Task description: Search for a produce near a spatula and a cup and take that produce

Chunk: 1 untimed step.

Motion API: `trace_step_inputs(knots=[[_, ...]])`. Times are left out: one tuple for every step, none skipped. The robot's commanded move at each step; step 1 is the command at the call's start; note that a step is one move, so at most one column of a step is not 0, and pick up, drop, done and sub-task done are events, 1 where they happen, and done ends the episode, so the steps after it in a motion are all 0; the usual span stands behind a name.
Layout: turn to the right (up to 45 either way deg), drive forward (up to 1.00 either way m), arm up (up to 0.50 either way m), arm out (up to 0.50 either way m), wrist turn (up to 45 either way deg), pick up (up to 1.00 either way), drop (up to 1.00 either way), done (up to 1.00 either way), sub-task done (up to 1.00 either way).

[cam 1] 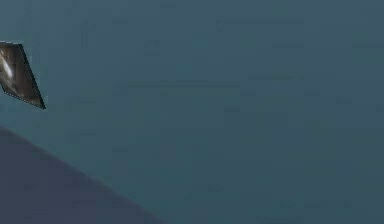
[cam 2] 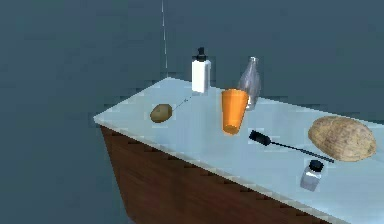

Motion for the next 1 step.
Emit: trace_step_inputs(knots=[[0.0, 0.0, 0.5, 0.0, 0.0, 0.0, 0.0, 0.0, 0.0]])
